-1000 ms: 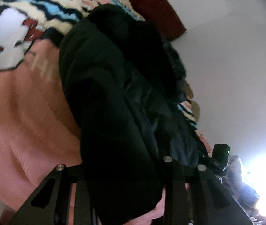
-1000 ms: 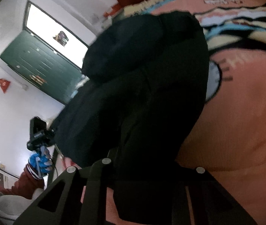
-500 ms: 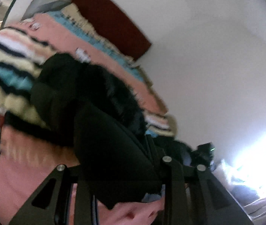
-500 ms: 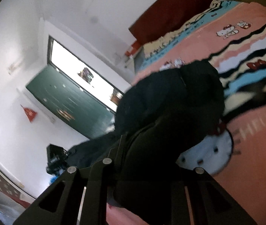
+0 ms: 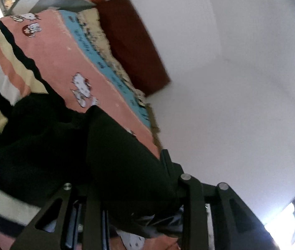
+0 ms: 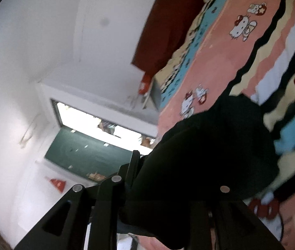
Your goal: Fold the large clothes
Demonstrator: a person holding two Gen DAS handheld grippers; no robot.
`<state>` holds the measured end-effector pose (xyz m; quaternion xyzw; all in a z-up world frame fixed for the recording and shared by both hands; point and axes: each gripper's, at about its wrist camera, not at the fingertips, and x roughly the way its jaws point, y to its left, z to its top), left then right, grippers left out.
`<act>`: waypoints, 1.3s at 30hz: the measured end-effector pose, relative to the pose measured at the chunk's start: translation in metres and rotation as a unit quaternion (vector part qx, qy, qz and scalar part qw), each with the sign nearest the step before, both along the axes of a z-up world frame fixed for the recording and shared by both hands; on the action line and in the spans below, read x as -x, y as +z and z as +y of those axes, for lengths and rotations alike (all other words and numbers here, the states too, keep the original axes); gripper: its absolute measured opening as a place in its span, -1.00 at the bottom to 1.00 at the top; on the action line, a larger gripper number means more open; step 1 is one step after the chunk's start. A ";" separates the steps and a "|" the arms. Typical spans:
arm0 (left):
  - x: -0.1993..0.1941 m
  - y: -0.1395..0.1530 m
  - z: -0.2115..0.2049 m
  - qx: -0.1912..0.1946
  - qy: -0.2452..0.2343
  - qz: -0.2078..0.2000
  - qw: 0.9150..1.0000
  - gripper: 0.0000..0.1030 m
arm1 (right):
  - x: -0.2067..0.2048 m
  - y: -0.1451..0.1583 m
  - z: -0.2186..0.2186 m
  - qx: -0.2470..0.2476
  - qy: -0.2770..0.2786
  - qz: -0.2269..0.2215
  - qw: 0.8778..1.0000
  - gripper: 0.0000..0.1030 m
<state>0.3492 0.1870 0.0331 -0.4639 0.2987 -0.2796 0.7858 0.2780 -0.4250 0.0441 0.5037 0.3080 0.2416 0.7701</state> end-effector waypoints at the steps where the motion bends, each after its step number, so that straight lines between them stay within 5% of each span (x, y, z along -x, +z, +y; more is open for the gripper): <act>1: -0.015 -0.002 0.000 -0.006 0.007 0.011 1.000 -0.44 | -0.010 -0.001 0.001 0.005 -0.006 0.006 1.000 -0.55; 8: -0.126 -0.040 -0.019 -0.088 0.019 0.066 0.994 -0.37 | -0.103 -0.028 0.008 0.068 -0.053 0.088 0.992 -0.55; 13: -0.191 -0.094 -0.030 -0.124 0.009 0.109 0.986 -0.28 | -0.157 -0.066 0.015 0.108 -0.065 0.135 0.983 -0.55; 17: -0.212 -0.141 -0.037 -0.108 0.000 0.111 0.988 -0.28 | -0.187 -0.107 0.022 0.112 -0.053 0.163 0.979 -0.56; 22: -0.223 -0.159 -0.037 -0.090 -0.005 0.108 0.990 -0.27 | -0.201 -0.126 0.020 0.095 -0.049 0.153 0.982 -0.56; 26: -0.220 -0.152 -0.027 -0.050 -0.003 0.130 0.990 -0.14 | -0.203 -0.120 0.015 0.084 -0.048 0.155 0.983 -0.40; 28: -0.211 -0.138 -0.015 0.004 0.010 0.117 0.993 0.03 | -0.201 -0.111 0.012 0.081 -0.052 0.150 0.984 -0.15; 30: -0.202 -0.123 -0.002 0.042 0.026 0.098 0.994 0.16 | -0.198 -0.099 0.009 0.090 -0.057 0.136 0.985 0.32; 32: -0.193 -0.107 0.014 0.059 0.049 0.083 0.994 0.19 | -0.190 -0.083 0.001 0.105 -0.071 0.124 0.984 0.58; 39: -0.146 -0.052 0.029 -0.057 0.076 0.072 0.993 0.19 | -0.151 -0.016 -0.005 0.161 -0.087 0.077 0.980 0.59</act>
